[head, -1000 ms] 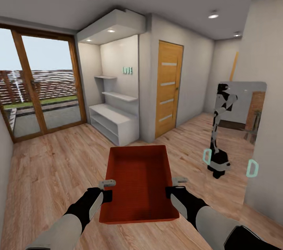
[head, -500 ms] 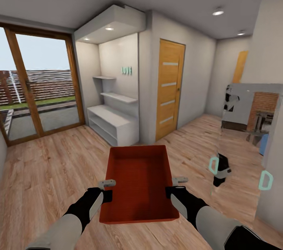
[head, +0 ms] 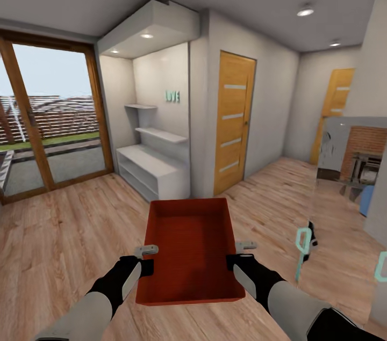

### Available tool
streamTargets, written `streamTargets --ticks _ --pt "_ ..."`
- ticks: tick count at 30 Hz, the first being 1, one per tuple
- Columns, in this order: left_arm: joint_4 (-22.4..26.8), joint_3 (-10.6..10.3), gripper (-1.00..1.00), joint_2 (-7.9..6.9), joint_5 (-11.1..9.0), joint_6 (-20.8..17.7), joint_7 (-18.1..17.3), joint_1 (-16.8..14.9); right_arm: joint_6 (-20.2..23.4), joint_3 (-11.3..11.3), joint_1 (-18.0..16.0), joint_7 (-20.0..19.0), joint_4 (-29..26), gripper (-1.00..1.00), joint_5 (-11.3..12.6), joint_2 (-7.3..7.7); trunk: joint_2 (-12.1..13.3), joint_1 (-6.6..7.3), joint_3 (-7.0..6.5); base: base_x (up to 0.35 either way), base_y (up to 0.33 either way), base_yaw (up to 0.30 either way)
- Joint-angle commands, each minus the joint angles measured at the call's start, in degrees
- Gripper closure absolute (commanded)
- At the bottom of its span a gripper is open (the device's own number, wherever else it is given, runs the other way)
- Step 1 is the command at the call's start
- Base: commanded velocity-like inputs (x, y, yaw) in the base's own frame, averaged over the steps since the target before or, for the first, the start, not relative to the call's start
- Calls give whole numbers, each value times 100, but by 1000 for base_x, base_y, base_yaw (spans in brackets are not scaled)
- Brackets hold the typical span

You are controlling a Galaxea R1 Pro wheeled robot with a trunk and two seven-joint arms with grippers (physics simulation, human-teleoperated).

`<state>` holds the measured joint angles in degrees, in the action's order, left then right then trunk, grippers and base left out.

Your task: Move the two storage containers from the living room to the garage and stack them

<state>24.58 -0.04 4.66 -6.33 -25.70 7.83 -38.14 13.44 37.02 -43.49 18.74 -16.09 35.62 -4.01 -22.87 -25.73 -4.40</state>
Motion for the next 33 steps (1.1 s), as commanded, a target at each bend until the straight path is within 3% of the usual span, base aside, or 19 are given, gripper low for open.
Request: streamTargets --ticks 1,20,33 --pt "3 -31 100 -176 115 -49 113 8 27 -133 -11 42 -26 100 -58 6 -5 -6 2 323 0 0" --pt "3 -31 100 -176 116 -49 113 8 27 -135 -11 42 -26 100 -64 10 -5 -6 2 323 0 -7" --pt "3 -31 100 -176 115 -49 113 8 27 -142 -11 42 -26 100 -61 -2 -5 -6 2 323 0 -192"
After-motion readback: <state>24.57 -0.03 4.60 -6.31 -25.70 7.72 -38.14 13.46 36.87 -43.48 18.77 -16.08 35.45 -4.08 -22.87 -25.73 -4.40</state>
